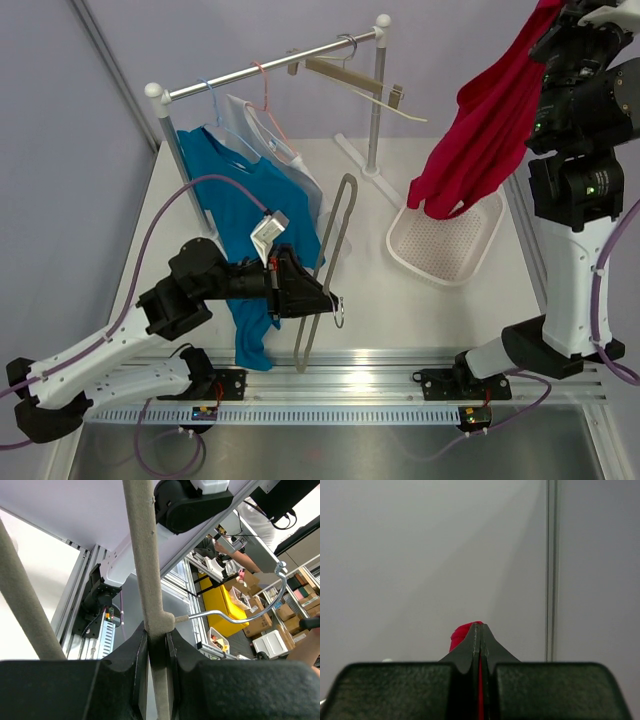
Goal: Remove the t-shirt from the hanger
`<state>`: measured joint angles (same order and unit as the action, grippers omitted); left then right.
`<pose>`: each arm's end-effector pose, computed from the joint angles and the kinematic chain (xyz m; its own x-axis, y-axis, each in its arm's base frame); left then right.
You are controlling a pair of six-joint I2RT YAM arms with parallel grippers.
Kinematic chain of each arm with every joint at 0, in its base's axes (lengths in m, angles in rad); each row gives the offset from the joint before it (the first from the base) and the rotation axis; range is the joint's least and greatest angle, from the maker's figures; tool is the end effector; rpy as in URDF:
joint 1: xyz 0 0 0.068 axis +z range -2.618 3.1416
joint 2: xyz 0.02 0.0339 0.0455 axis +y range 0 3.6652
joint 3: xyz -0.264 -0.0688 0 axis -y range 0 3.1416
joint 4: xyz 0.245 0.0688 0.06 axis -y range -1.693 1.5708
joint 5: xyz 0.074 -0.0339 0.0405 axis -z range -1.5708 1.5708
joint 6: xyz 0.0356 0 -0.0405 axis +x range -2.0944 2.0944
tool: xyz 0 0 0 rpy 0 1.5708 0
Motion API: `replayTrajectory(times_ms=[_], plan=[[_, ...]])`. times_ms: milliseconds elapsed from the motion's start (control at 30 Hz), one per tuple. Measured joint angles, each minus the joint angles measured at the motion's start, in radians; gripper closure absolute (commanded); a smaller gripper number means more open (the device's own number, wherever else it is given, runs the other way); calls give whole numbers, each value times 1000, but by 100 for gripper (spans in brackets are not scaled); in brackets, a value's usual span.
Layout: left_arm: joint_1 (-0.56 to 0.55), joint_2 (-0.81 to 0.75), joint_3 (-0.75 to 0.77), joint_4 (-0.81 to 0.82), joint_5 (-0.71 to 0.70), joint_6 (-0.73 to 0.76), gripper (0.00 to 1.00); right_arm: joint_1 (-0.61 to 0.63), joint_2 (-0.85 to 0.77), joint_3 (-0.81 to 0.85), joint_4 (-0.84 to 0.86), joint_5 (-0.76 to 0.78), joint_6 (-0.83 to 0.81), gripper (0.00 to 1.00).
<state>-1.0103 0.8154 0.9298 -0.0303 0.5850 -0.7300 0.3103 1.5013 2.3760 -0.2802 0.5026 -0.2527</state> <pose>0.0784 -0.1620 0.4020 -0.6327 -0.0378 -0.7735 0.7740 -0.0645 -0.6299 0.1956 0.0447 0.6623 0.4883 -0.0735 -0.8696 0.2422 0.9687 0.0541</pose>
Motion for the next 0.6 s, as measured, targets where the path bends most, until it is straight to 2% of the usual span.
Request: replayTrajectory(times_ms=[133, 200, 367, 467, 600], plan=[[3, 0, 20, -3, -11, 0, 100, -11, -69, -128, 46, 1, 14, 100], [4, -1, 24, -5, -22, 1, 100, -12, -122, -253, 80, 0, 26, 100], [6, -2, 28, -44, -63, 4, 100, -15, -249, -619, 157, -1, 97, 100], [9, 7, 58, -63, -92, 3, 100, -16, -333, -893, 217, -1, 173, 100], [10, 26, 98, -34, -135, -19, 100, -16, -391, -1216, 254, -6, 290, 100]])
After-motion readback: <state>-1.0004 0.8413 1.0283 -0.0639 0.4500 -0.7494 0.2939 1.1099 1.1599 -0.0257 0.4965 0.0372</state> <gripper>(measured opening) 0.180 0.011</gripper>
